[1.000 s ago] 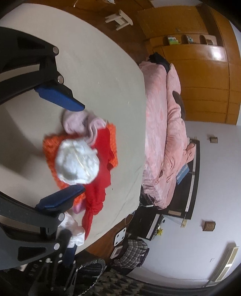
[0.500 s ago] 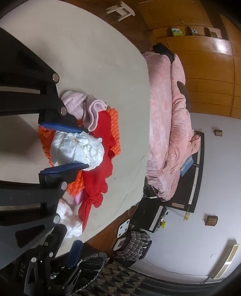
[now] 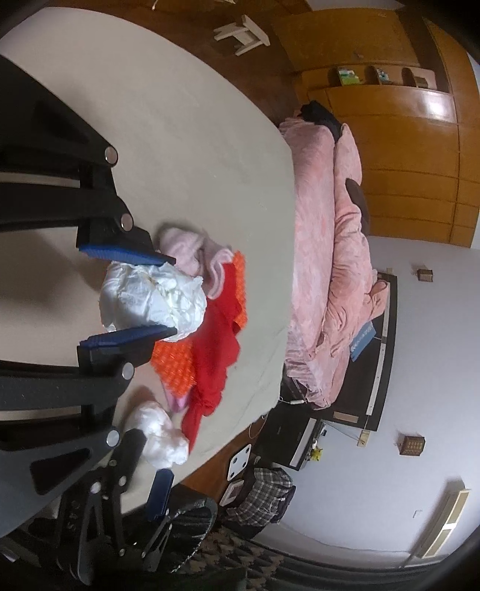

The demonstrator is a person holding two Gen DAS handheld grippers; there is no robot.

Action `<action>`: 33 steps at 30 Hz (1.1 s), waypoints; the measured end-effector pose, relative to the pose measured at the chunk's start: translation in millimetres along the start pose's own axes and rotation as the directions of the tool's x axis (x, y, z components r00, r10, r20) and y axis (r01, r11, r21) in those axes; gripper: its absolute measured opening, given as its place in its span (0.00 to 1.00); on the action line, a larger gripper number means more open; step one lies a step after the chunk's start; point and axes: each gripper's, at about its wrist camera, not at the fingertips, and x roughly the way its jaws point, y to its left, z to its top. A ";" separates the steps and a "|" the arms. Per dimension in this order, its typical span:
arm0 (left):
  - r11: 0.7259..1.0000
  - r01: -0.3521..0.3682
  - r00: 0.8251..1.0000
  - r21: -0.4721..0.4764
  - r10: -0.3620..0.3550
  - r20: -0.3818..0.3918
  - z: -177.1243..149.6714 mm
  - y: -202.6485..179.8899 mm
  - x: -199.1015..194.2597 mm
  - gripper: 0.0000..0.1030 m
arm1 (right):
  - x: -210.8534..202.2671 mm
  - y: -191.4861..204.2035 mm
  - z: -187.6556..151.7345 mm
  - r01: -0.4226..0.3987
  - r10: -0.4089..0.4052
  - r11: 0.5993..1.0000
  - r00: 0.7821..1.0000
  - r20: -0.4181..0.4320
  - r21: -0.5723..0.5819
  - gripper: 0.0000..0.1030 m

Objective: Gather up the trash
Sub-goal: 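Carry both white items over the bin and open both tools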

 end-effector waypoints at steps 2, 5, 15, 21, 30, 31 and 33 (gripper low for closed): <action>1.000 -0.003 1.000 -0.010 0.003 -0.006 -1.9 2.4 1.2 0.30 | 7.1 4.6 1.5 0.010 -0.010 1.000 1.000 -0.016 -0.011 0.66; 1.000 -0.004 1.000 -0.019 0.004 -0.003 -2.1 4.4 0.7 0.30 | 14.3 5.2 5.7 0.024 -0.024 1.000 0.999 -0.027 -0.004 0.66; 0.999 -0.011 1.000 -0.032 0.010 -0.018 -3.1 6.4 6.4 0.30 | 14.8 4.5 8.0 -0.027 0.026 1.000 0.999 -0.040 -0.007 0.41; 1.000 -0.017 1.000 -0.024 0.017 0.000 0.4 2.9 -0.7 0.30 | -14.5 1.8 10.3 -0.073 0.073 0.997 0.997 0.026 -0.003 0.39; 1.000 -0.001 1.000 -0.017 0.001 0.031 6.4 -14.8 -19.8 0.30 | -52.9 -12.8 16.6 -0.097 0.095 0.995 0.992 0.085 0.024 0.38; 1.000 0.002 0.999 -0.016 -0.002 0.033 7.1 -17.5 -21.3 0.30 | -55.6 -14.7 16.3 -0.093 0.090 0.995 0.992 0.089 0.028 0.38; 1.000 0.008 0.999 -0.010 -0.008 0.040 9.2 -24.9 -24.9 0.30 | -64.6 -20.7 16.1 -0.078 0.073 0.996 0.992 0.106 0.037 0.38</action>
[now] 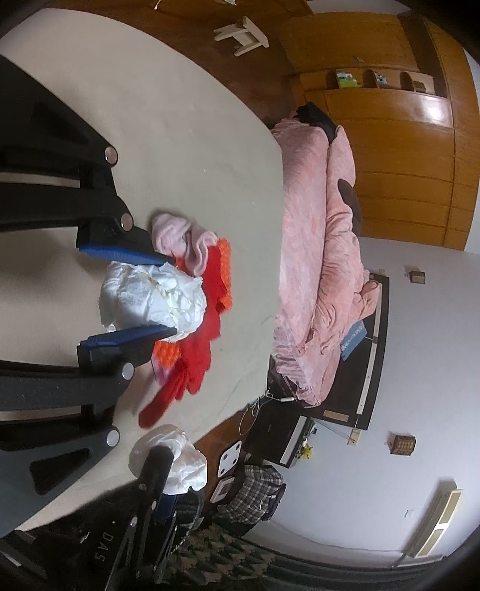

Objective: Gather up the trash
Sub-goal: 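Carry both white items over the bin and open both tools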

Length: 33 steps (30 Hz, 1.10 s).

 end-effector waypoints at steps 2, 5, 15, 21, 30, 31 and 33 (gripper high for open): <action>1.000 0.009 1.000 0.006 -0.009 0.008 2.7 -8.2 -2.5 0.30 | -10.8 -6.8 1.6 0.023 -0.023 1.000 0.999 0.024 0.006 0.38; 0.999 0.028 0.999 0.024 -0.028 0.019 8.1 -23.6 -5.6 0.30 | -26.1 -17.3 3.7 0.050 -0.052 0.998 0.997 0.058 0.022 0.38; 0.991 0.111 0.992 0.072 -0.115 0.045 25.2 -81.0 -12.6 0.30 | -74.5 -66.8 8.1 0.139 -0.151 0.986 0.978 0.141 0.095 0.38; 0.978 0.177 0.982 0.108 -0.183 0.047 30.5 -121.0 -14.5 0.30 | -99.8 -96.5 0.7 0.197 -0.218 0.972 0.961 0.168 0.132 0.38; 0.944 0.278 0.957 0.179 -0.288 0.032 32.8 -188.9 -13.0 0.30 | -136.5 -142.2 -19.5 0.272 -0.309 0.941 0.934 0.182 0.204 0.38; 0.938 0.291 0.953 0.191 -0.301 0.029 32.0 -198.5 -13.0 0.30 | -139.8 -147.0 -21.6 0.278 -0.318 0.937 0.931 0.181 0.211 0.38; 0.929 0.308 0.948 0.205 -0.319 0.022 31.0 -210.7 -10.8 0.30 | -148.1 -158.4 -27.6 0.295 -0.338 0.928 0.924 0.181 0.229 0.38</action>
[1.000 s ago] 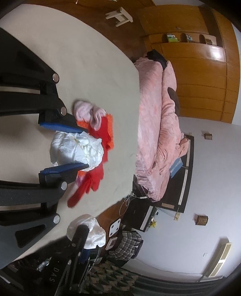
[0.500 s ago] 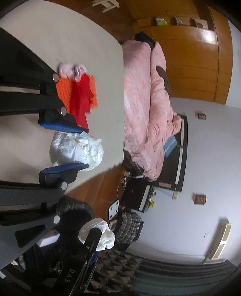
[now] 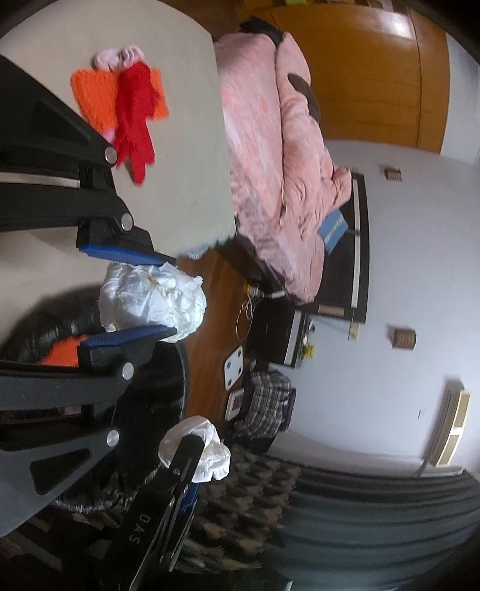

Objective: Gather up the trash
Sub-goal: 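Carry both white items over the bin and open both tools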

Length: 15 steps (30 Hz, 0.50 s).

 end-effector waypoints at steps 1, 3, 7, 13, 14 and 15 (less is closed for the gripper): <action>1.000 0.009 1.000 0.005 -0.009 -0.001 0.8 -6.4 2.6 0.30 | -2.1 -5.6 -1.0 0.009 -0.009 1.000 1.000 0.001 0.006 0.38; 0.999 0.030 1.000 0.016 -0.030 -0.003 0.4 -18.7 7.4 0.30 | -7.1 -18.5 -3.0 0.028 -0.029 0.999 1.000 0.006 0.020 0.38; 0.998 0.061 0.998 0.022 -0.061 -0.014 -0.6 -41.0 19.5 0.30 | -13.9 -39.9 -6.8 0.069 -0.070 0.997 0.997 0.013 0.039 0.38; 0.993 0.114 0.992 0.035 -0.111 -0.062 -4.9 -67.7 42.0 0.30 | -15.9 -66.6 -12.8 0.110 -0.111 0.991 0.994 0.003 0.071 0.39; 0.992 0.119 0.991 0.039 -0.117 -0.068 -5.7 -72.0 45.1 0.30 | -15.2 -70.4 -15.4 0.119 -0.119 0.990 0.993 -0.005 0.074 0.39; 0.991 0.125 0.990 0.042 -0.122 -0.074 -5.9 -75.0 47.8 0.30 | -14.1 -73.6 -17.5 0.125 -0.125 0.989 0.992 -0.012 0.077 0.39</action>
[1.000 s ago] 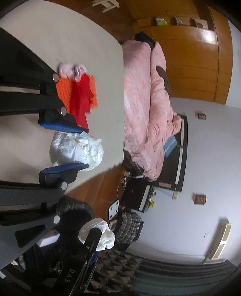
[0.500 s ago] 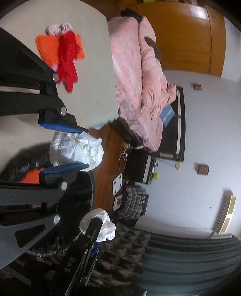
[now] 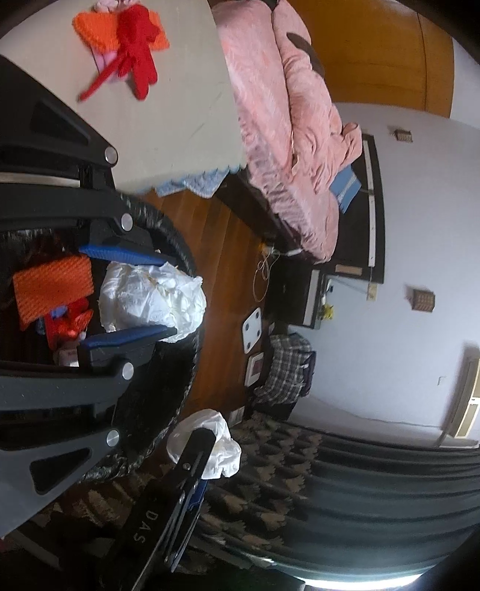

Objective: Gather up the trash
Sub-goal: 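Carry both white items over the bin and open both tools, then move both open tools back to the remaining pile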

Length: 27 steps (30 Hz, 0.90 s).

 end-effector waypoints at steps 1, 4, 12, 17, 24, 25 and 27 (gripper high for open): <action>1.000 0.004 1.000 0.003 -0.004 -0.005 0.3 -2.0 2.6 0.32 | 0.3 -1.4 -1.4 0.005 -0.005 1.000 1.000 -0.005 0.001 0.40; 1.000 0.016 1.000 0.000 -0.016 -0.012 -1.5 -5.9 6.3 0.42 | 4.1 -6.5 -4.4 0.038 -0.038 0.999 0.999 -0.015 0.009 0.49; 0.999 -0.028 1.000 -0.020 0.028 0.006 -4.5 8.0 -4.3 0.68 | 3.4 -11.1 -10.5 0.054 -0.054 0.998 0.999 0.000 0.033 0.86; 0.994 -0.101 0.994 -0.035 0.102 0.028 -5.0 28.9 -18.4 0.81 | 3.1 4.3 -9.3 0.040 -0.040 0.999 0.999 0.005 -0.013 0.93; 0.982 -0.171 0.984 -0.078 0.174 0.038 -8.3 67.8 -38.3 0.85 | 7.5 23.6 -9.6 0.006 -0.006 0.999 1.000 -0.014 -0.035 0.93; 0.981 -0.180 0.982 -0.074 0.183 0.038 -9.4 70.3 -40.5 0.85 | 8.9 29.7 -10.4 -0.003 0.002 0.999 1.000 -0.016 -0.039 0.93; 0.977 -0.202 0.978 -0.072 0.205 0.041 -12.5 77.4 -46.6 0.85 | 11.3 39.9 -10.5 -0.024 0.023 0.999 1.000 -0.021 -0.043 0.93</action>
